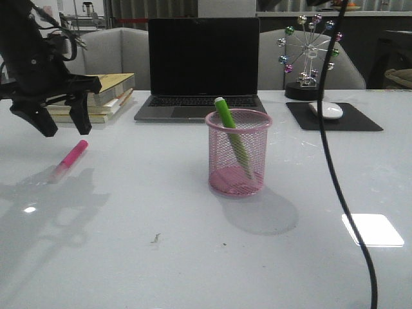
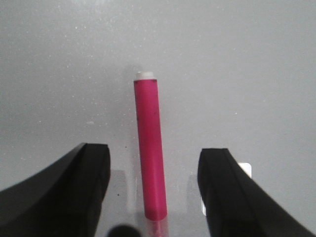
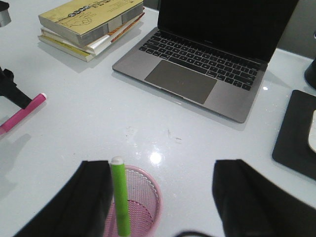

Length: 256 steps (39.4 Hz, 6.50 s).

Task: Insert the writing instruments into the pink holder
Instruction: 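Lower the left gripper onto the pink marker and close it, then lift the pink marker with the left gripper and carry it above the holder, then lower the pink marker into the holder beside the green marker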

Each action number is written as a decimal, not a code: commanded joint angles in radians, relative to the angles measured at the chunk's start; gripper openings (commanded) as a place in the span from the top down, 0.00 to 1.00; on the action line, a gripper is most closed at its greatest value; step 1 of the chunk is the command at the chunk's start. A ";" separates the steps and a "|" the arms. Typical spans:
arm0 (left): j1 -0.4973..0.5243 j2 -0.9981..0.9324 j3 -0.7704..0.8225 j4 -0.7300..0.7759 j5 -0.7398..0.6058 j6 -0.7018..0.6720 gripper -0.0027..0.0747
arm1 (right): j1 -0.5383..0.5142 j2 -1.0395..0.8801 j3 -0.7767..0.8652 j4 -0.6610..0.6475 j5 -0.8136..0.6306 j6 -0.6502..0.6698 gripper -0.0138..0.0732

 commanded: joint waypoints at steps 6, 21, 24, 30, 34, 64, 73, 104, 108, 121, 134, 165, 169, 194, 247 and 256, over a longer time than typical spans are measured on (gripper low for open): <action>-0.005 -0.020 -0.035 0.014 -0.021 -0.011 0.38 | -0.005 -0.041 -0.039 -0.015 -0.067 -0.012 0.22; -0.011 -0.012 -0.036 0.014 -0.055 -0.058 0.38 | -0.005 -0.041 -0.039 -0.016 -0.033 -0.012 0.22; -0.011 -0.012 -0.036 0.014 -0.051 -0.058 0.38 | -0.005 -0.041 -0.039 -0.016 -0.030 -0.012 0.22; -0.011 -0.012 -0.036 0.020 -0.037 -0.058 0.38 | -0.005 -0.041 -0.039 -0.016 -0.022 -0.012 0.22; -0.011 -0.008 -0.036 0.022 -0.029 -0.058 0.38 | -0.005 -0.041 -0.039 -0.016 -0.009 -0.012 0.22; -0.029 0.034 -0.053 0.067 0.043 -0.058 0.44 | -0.005 -0.041 -0.039 -0.016 0.019 -0.012 0.22; -0.057 0.075 -0.053 0.067 0.070 -0.058 0.44 | -0.005 -0.041 -0.039 -0.016 0.019 -0.012 0.22; -0.066 0.084 -0.075 0.069 0.070 -0.059 0.85 | -0.005 -0.043 -0.039 -0.016 0.018 -0.012 0.22; -0.066 0.084 -0.104 0.069 0.067 -0.059 0.85 | -0.005 -0.043 -0.039 -0.016 0.018 -0.012 0.22; -0.066 0.054 -0.192 0.055 0.034 -0.057 0.85 | -0.005 -0.043 -0.039 -0.016 0.018 -0.012 0.22; -0.066 -0.075 -0.192 0.055 -0.105 -0.035 0.85 | -0.005 -0.043 -0.039 -0.016 0.011 -0.012 0.22; -0.117 -0.257 -0.061 0.056 -0.291 0.034 0.85 | -0.104 -0.043 -0.039 -0.016 -0.010 -0.012 0.22; -0.127 -0.281 0.005 0.054 -0.339 0.046 0.85 | -0.111 -0.043 -0.039 -0.016 -0.010 -0.012 0.22; -0.337 -0.480 0.373 0.056 -0.811 0.048 0.85 | -0.114 -0.043 -0.039 -0.017 -0.014 -0.012 0.22; -0.586 -0.382 0.555 0.055 -1.386 -0.025 0.85 | -0.224 -0.044 -0.039 -0.037 0.044 -0.012 0.22; -0.602 -0.333 0.555 0.066 -1.396 -0.047 0.85 | -0.224 -0.044 -0.039 -0.044 0.044 -0.012 0.22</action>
